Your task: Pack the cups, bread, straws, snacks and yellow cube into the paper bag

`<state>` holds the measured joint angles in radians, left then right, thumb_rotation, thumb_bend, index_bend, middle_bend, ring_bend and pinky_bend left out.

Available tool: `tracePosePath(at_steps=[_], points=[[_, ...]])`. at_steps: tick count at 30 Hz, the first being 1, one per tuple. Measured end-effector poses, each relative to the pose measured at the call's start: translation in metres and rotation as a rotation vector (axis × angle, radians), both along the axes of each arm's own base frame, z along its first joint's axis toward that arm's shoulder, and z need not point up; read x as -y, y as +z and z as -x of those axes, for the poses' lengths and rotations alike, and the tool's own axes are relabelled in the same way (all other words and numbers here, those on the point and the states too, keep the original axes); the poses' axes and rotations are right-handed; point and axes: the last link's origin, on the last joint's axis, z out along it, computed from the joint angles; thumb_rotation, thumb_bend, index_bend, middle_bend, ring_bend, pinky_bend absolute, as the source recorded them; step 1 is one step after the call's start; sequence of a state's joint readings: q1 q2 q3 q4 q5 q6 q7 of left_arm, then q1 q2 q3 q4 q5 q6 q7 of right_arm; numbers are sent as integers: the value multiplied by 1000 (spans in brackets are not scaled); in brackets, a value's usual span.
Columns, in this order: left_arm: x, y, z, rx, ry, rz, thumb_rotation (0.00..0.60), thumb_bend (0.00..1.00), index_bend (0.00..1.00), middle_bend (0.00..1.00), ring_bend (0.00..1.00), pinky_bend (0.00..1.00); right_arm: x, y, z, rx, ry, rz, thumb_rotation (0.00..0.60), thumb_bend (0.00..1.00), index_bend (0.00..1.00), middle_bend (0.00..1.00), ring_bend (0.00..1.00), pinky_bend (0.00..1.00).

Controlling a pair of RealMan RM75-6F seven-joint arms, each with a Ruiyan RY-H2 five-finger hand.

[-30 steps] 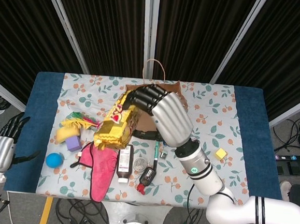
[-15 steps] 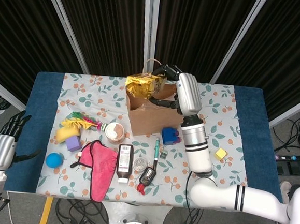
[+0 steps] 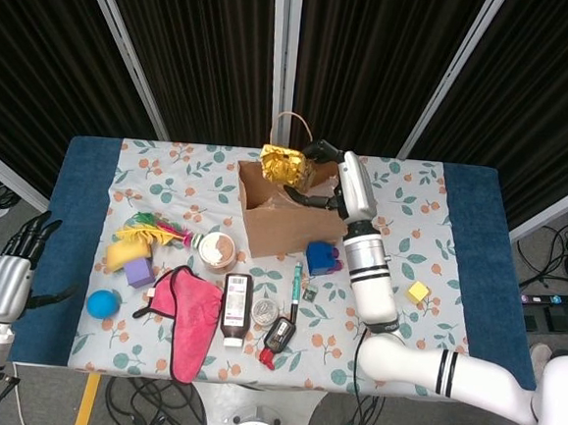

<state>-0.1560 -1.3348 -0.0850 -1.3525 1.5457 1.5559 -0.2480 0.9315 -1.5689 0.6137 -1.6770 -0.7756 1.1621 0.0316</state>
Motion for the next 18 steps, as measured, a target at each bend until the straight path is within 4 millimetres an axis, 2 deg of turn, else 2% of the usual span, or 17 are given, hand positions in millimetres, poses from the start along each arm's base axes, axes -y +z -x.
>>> tracePosePath(at_steps=[3, 7, 18], points=[[1, -1, 0, 0, 2, 6, 569, 147, 154, 145, 92, 188, 0, -4, 4, -9, 9, -46, 600, 4, 414, 402, 198, 196], [1, -2, 1, 1, 5, 12, 570, 147, 154, 144, 92, 188, 0, -6, 10, -17, 21, -109, 600, 0, 292, 317, 116, 123], [3, -1, 3, 5, 9, 8, 571, 148, 154, 144, 92, 188, -5, 6, 13, 11, 40, -132, 600, 0, 268, 298, 100, 109]])
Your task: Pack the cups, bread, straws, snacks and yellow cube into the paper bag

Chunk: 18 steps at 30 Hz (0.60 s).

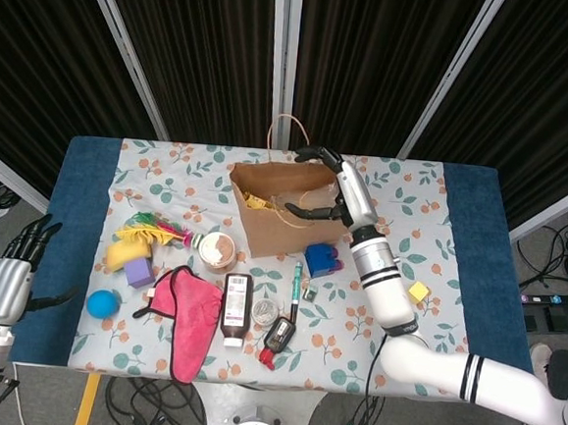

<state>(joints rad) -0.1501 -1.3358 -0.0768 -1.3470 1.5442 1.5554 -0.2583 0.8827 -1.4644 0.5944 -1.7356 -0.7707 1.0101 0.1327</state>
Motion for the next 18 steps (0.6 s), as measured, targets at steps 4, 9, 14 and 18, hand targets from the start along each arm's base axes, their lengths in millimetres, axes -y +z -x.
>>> tracePosePath(at_steps=[4, 9, 14, 18], points=[[0, 1, -1, 1, -2, -2, 568, 147, 154, 145, 92, 188, -5, 11, -2, 5, 31, 39, 600, 0, 268, 301, 101, 108], [-1, 0, -2, 10, -5, -4, 570, 147, 154, 144, 92, 188, -18, 43, 0, -34, 99, 173, 600, 0, 267, 314, 116, 105], [-1, -4, -5, 17, -16, 6, 567, 147, 154, 145, 92, 188, -33, 74, 24, -248, 97, 354, 600, 0, 280, 319, 139, 105], [-2, -8, -9, 20, -31, 18, 569, 147, 154, 145, 92, 188, -50, 86, 65, -543, 46, 424, 600, 0, 329, 319, 168, 123]])
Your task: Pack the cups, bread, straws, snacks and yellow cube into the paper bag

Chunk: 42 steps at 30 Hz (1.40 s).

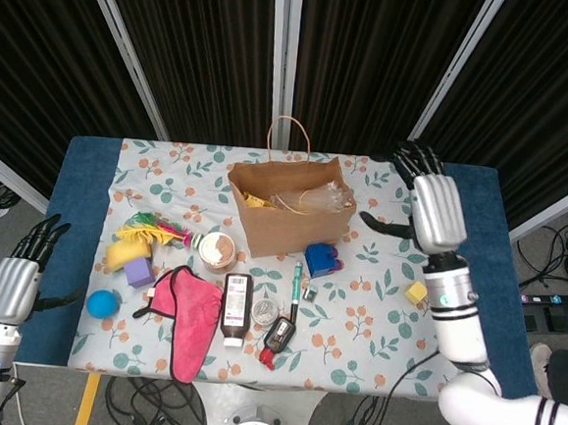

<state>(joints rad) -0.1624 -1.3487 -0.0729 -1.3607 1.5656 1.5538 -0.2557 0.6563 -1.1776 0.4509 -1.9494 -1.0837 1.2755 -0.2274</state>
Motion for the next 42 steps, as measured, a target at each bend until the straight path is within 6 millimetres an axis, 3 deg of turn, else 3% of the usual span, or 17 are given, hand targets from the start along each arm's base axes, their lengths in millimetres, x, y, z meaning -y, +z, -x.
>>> tracePosePath(at_steps=[8, 17, 20, 29, 42], points=[[1, -1, -3, 1, -10, 3, 569, 147, 154, 145, 92, 188, -44, -11, 95, -442, -127, -91, 600, 0, 340, 313, 173, 148], [6, -6, -4, 10, -17, 14, 568, 147, 154, 144, 92, 188, -38, -28, 175, -810, -174, -252, 600, 0, 323, 297, 153, 151], [6, -6, -3, 10, -15, 12, 569, 147, 154, 145, 92, 188, -35, -42, 192, -882, -171, -296, 600, 0, 323, 296, 151, 151], [6, -5, 0, 7, -7, 5, 567, 147, 154, 145, 92, 187, -31, -90, 200, -929, -113, -371, 600, 0, 319, 290, 138, 134], [6, -2, 4, 3, 7, -7, 570, 146, 154, 145, 92, 188, -13, -119, 199, -963, -82, -386, 600, 0, 316, 304, 156, 131]])
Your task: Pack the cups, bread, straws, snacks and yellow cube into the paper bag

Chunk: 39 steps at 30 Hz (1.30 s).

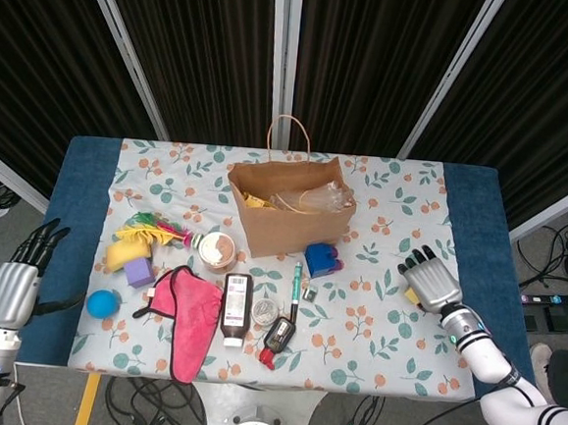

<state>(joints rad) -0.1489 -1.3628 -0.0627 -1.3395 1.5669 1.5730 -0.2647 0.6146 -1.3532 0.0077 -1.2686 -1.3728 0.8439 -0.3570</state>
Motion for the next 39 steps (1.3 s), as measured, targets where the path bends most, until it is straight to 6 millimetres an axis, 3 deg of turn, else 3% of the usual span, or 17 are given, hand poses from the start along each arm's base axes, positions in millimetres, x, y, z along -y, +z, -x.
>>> tracePosePath(at_steps=[24, 39], points=[[0, 1, 6, 6, 12, 3, 569, 149, 155, 144, 92, 188, -2, -5, 6, -51, -17, -7, 600, 10, 445, 391, 248, 187], [-5, 3, 6, 21, 6, -5, 562, 151, 154, 144, 92, 188, -1, -10, 3, -53, -1, 11, 600, 155, 595, 493, 353, 285]])
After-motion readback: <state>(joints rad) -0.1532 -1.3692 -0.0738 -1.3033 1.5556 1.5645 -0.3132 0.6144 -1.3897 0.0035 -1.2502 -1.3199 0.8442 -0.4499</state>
